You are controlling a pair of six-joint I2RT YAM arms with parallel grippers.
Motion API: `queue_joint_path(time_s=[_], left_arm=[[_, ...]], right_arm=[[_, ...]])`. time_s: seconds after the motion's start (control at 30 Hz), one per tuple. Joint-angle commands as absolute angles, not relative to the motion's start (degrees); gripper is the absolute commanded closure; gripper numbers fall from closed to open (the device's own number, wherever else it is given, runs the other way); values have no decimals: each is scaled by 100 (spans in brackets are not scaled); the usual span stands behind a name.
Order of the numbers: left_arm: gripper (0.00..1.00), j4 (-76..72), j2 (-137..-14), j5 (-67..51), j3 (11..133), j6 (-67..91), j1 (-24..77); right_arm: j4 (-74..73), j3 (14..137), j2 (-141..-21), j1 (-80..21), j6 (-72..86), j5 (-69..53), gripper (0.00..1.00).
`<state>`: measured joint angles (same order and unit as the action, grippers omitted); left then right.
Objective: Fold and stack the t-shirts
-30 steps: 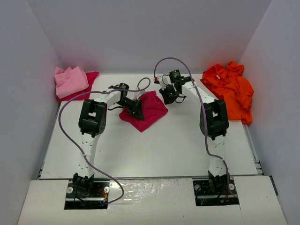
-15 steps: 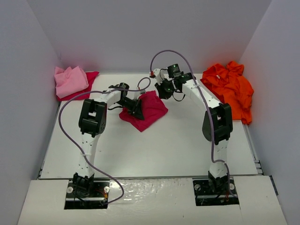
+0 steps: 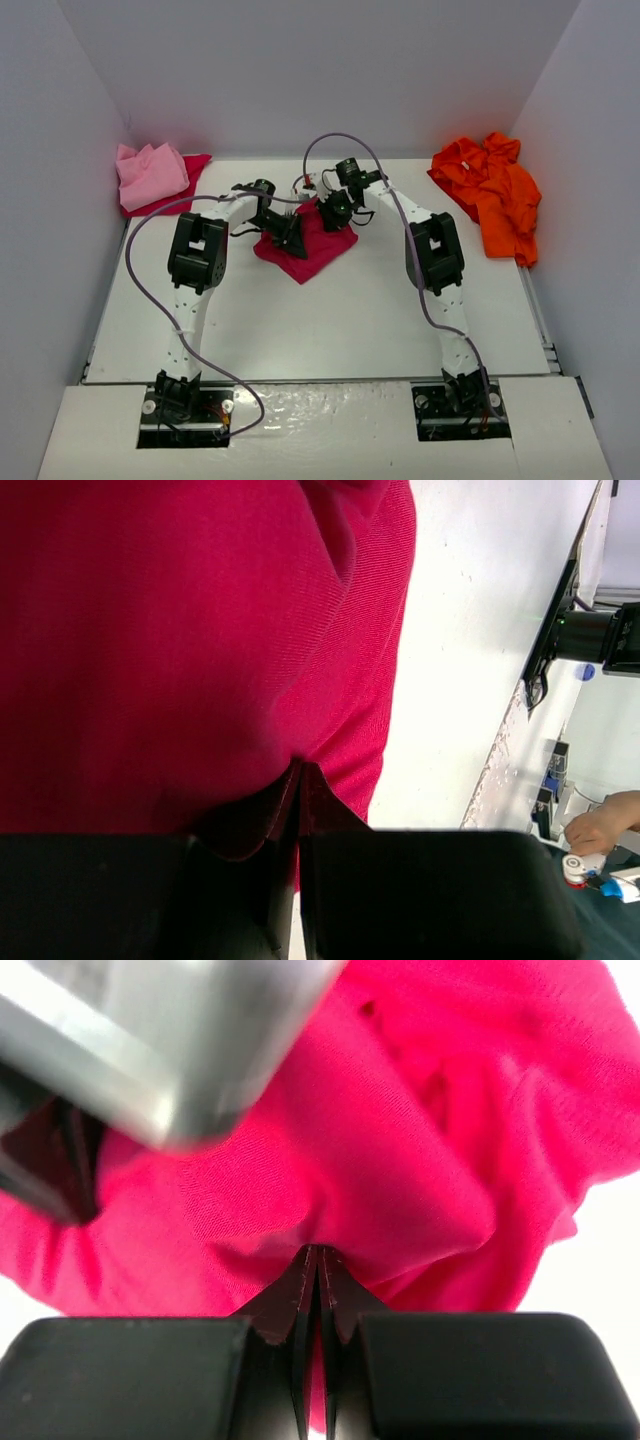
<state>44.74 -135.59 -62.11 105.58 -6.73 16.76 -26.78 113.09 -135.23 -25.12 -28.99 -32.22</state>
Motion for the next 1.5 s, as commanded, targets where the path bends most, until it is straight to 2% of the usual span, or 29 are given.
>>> queue_joint_path(time_s=[0.0,0.13,0.33,0.4,0.6,0.77,0.8,0.87,0.93,1.0,1.17,1.37,1.47], left_arm=[[100,4534,-13345,-6029,10616,-1040,1679],[100,4643,-13354,-5975,10612,-1160,1686],[100,4488,-13280,-5621,10553,-1004,1673],[100,4707,-13347,-5566,10680,-1103,1645],[100,5158,-13359,-5598,11073,-1380,1573],[99,5444,-12805,-5571,11714,-1544,1580],[95,5432,-12723,-5520,11790,-1511,1573],[67,5510,-12526,-5473,11980,-1484,1573],[41,5505,-12060,-5303,12033,-1420,1581],[24,5284,-11718,-5095,11715,-1289,1560],[13,5021,-11093,-4940,10576,-1020,1398],[17,6422,-11685,-5184,10219,-1577,1283],[17,6091,-11583,-5017,9518,-1416,1266]], right_arm=[[-2730,11817,-13911,-2493,-2874,-2780,100],[-2562,11939,-14087,-2473,-2900,-2039,100],[-1829,11672,-13898,-2505,-2750,324,100],[-1803,11614,-13914,-2472,-2818,748,100],[-1706,11373,-13684,-2347,-2707,1027,100],[-1628,11236,-12961,-2205,-2633,1150,100],[-1635,11196,-12808,-2152,-2574,1168,100],[-1644,11087,-12693,-2055,-2503,1104,100],[-1688,10803,-12221,-1905,-2399,856,93],[-1718,10505,-11959,-1807,-2360,665,89],[-2074,9914,-11434,-1688,-2303,483,80],[-2119,9193,-10658,-1688,-2250,431,76],[-2144,9009,-10360,-1680,-2240,447,76]])
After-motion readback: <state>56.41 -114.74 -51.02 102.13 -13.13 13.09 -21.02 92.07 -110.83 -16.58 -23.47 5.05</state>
